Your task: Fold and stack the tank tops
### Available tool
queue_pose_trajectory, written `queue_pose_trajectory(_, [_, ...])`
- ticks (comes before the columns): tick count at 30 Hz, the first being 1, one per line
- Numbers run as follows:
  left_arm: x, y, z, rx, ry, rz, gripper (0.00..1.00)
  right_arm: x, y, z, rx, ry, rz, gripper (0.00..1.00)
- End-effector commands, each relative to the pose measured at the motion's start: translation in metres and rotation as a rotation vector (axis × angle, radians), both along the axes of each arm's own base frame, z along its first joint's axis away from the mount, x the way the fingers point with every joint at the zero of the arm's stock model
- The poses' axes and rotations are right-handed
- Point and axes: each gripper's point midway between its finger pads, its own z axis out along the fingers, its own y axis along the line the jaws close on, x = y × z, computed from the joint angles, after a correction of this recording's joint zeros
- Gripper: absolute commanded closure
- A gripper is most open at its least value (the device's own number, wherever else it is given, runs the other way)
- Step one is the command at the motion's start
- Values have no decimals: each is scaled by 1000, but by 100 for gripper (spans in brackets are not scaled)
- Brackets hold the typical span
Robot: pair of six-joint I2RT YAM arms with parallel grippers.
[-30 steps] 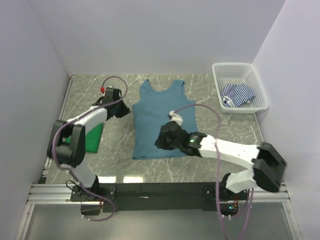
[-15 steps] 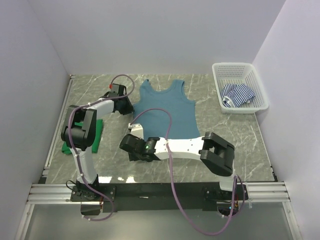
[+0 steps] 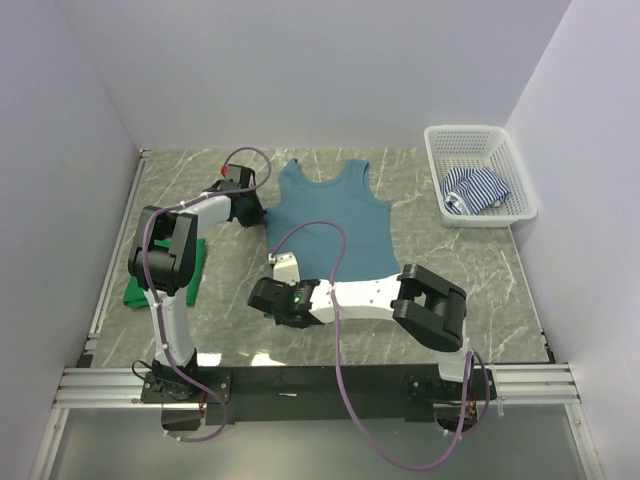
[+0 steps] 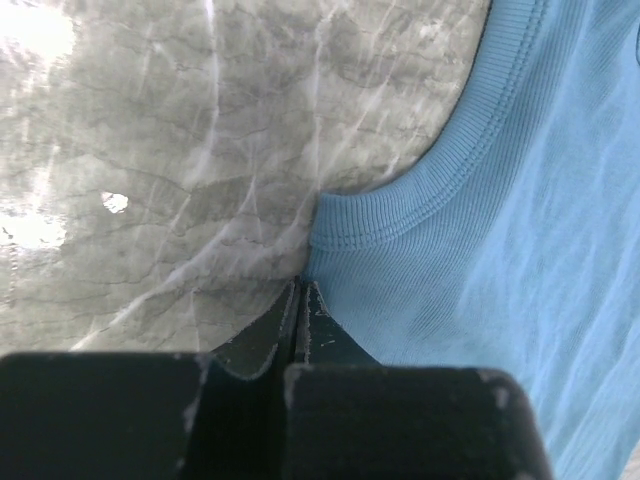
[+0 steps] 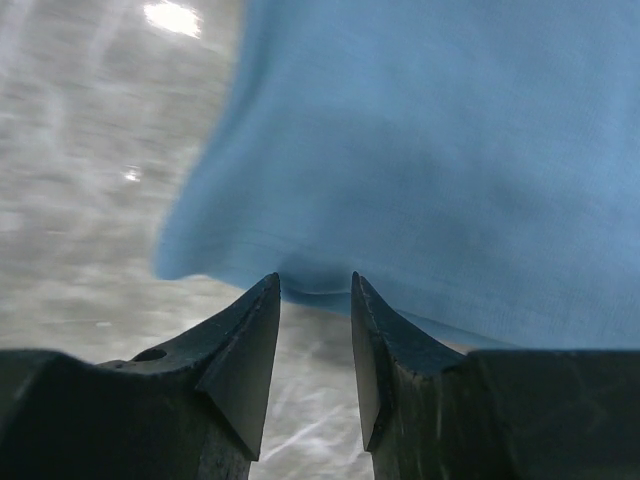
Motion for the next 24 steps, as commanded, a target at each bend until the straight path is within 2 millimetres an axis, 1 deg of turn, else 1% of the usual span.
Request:
queue_pose_trajectory(1, [13, 2, 13, 23, -40, 2, 100, 9, -9, 2, -9, -53, -39, 58])
queue_pose_trajectory(3, [13, 3, 14, 27, -41, 3, 99, 7, -10, -1, -23, -48, -32, 60])
queue_pose_trajectory(5, [14, 6, 15, 24, -41, 3, 99, 6, -16, -3, -43, -39, -35, 62])
queue_pose_trajectory(6, [14, 6, 16, 21, -42, 2, 95, 4, -18, 4, -21, -39, -44, 62])
queue_pose_trajectory(7, [15, 6, 23, 9, -58, -2, 90, 3, -22, 9, -10, -46, -52, 61])
queue_pose_trajectory(8, [12, 5, 24, 7, -59, -4, 79, 3, -39, 5, -25, -44, -77, 60])
queue_pose_trajectory(9, [12, 5, 28, -2, -69, -3, 73, 5, -45, 26, 24, -63, -95, 59])
queue_pose_trajectory(10, [13, 4, 42, -16, -98, -2, 68, 5, -57, 31, 20, -66, -110, 57])
queue_pose_trajectory(11, [13, 4, 48, -23, -111, 3, 66, 7, -77, 30, -3, -77, -140, 56])
queue_pose_trajectory(12, [11, 4, 53, -27, -119, 9, 60, 13, -90, 50, 45, -96, -183, 55])
queue_pose_trajectory(13, [11, 4, 66, -36, -143, 14, 58, 15, -107, 53, 36, -97, -211, 53])
queue_pose_trajectory(14, [7, 9, 69, -22, -137, 35, 57, 15, -128, 48, 15, -95, -242, 52])
queue_pose_trajectory(15, [3, 10, 72, -30, -139, 52, 57, 16, -140, 61, 62, -104, -268, 52])
queue_pose_trajectory(16, [-1, 10, 89, -48, -175, 56, 57, 25, -154, 62, 86, -102, -315, 52])
queue_pose_trajectory(17, [-6, 12, 92, -53, -181, 74, 57, 21, -171, 50, 77, -80, -325, 52])
queue_pose_trajectory(18, [-17, 14, 85, -68, -166, 101, 58, 20, -174, 54, 133, -58, -323, 52])
queue_pose_trajectory(19, [-22, 14, 98, -89, -204, 105, 59, 24, -185, 47, 149, -53, -350, 52])
queue_pose_trajectory(20, [-32, 15, 88, -95, -188, 107, 59, 25, -185, 49, 167, -56, -345, 52])
queue_pose_trajectory(21, [-34, 17, 88, -97, -191, 115, 59, 25, -182, 52, 186, -50, -337, 52])
queue_pose_trajectory(22, [-35, 17, 84, -90, -182, 113, 60, 25, -181, 52, 183, -50, -330, 53])
queue_pose_trajectory(23, [-35, 17, 81, -86, -170, 107, 61, 28, -174, 55, 179, -45, -324, 53])
queue_pose_trajectory(24, [-37, 15, 69, -83, -136, 93, 62, 28, -170, 57, 174, -43, -315, 54])
